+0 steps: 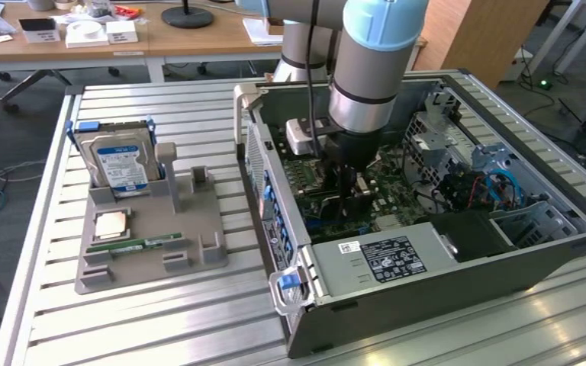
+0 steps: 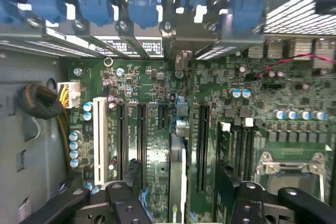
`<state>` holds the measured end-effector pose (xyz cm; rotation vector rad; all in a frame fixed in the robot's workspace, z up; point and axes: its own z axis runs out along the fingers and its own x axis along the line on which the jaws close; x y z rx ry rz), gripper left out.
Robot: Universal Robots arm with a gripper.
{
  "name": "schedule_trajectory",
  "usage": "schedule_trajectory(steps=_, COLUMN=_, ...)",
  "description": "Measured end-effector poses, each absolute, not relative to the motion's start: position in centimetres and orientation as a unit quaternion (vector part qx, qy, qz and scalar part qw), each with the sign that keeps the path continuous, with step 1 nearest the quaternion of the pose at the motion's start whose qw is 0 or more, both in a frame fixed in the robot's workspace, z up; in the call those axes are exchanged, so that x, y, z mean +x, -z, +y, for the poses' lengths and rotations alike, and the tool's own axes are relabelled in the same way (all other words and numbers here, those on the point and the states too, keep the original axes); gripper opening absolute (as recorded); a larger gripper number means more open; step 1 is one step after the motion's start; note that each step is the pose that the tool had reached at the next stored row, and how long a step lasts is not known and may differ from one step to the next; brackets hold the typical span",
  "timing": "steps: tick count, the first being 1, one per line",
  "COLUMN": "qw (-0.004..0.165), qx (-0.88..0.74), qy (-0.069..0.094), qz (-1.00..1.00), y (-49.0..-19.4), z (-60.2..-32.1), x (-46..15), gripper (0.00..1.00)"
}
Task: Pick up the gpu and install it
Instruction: 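Insert the gpu into the slot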
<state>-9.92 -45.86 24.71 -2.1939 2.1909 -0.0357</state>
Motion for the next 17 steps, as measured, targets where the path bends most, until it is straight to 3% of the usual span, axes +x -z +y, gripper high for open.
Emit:
schedule_trajectory(steps=13, qw=0.02, qx=-0.707, qy=0.011, qz=0.706, y=-30.6, z=-45.9, x=-9.9, gripper=0.69)
schedule_trajectory(steps=17, qw=0.02, qx=-0.707, qy=0.012, qz=0.706, y=-34.4, z=-45.9, x=-9.9, gripper=0.69)
